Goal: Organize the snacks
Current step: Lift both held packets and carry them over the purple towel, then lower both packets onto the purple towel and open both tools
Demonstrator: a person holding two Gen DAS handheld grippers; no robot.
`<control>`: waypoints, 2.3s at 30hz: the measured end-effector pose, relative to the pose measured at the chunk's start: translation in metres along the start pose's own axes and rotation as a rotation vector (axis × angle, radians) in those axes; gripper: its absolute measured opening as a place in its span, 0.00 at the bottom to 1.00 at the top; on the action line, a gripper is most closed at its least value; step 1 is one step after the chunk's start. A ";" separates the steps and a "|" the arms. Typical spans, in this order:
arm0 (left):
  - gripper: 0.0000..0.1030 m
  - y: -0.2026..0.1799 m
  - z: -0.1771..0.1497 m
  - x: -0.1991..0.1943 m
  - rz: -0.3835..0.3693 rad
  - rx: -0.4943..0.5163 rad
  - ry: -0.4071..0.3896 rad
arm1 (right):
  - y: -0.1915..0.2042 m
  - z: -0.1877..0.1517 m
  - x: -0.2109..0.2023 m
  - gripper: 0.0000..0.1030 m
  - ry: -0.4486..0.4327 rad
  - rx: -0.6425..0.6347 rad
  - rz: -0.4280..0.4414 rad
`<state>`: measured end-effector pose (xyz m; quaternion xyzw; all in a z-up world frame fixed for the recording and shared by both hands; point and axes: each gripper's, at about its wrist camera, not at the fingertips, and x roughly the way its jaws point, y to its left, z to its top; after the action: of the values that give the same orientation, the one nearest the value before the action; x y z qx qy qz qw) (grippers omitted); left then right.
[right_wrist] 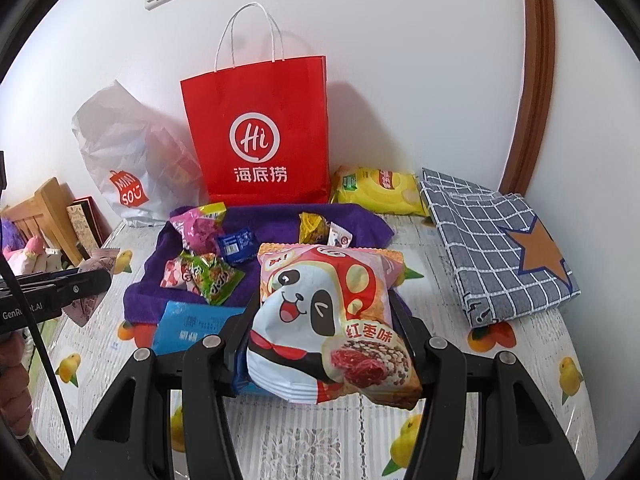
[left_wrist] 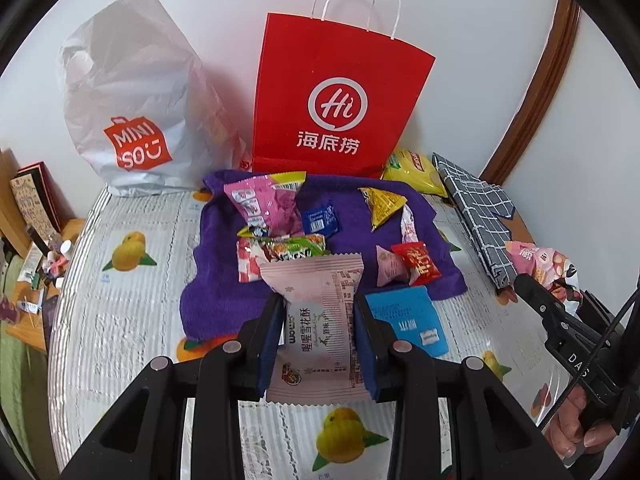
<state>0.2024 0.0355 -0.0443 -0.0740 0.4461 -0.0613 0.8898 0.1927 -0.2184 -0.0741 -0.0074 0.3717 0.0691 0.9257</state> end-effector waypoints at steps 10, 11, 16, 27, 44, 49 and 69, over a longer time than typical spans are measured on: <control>0.32 0.004 0.017 0.007 -0.007 -0.009 -0.001 | 0.005 0.015 0.018 0.54 0.001 0.001 0.015; 0.32 0.004 0.018 0.008 -0.003 -0.008 -0.002 | 0.005 0.017 0.020 0.54 0.001 0.001 0.016; 0.32 0.009 0.029 0.014 0.006 -0.012 -0.007 | 0.004 0.025 0.030 0.54 0.002 0.007 0.015; 0.32 0.017 0.053 0.031 0.018 -0.007 -0.021 | -0.002 0.039 0.052 0.54 0.010 0.033 -0.001; 0.32 0.033 0.081 0.068 0.009 -0.045 -0.012 | -0.002 0.066 0.093 0.54 0.013 0.032 -0.003; 0.32 0.030 0.087 0.087 -0.005 -0.044 0.006 | 0.004 0.070 0.111 0.54 0.028 0.022 0.010; 0.32 0.023 0.100 0.152 -0.018 -0.036 0.079 | 0.014 0.068 0.180 0.54 0.106 -0.009 0.023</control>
<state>0.3738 0.0393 -0.1089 -0.0917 0.4814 -0.0643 0.8693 0.3664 -0.1781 -0.1487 -0.0107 0.4200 0.0809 0.9038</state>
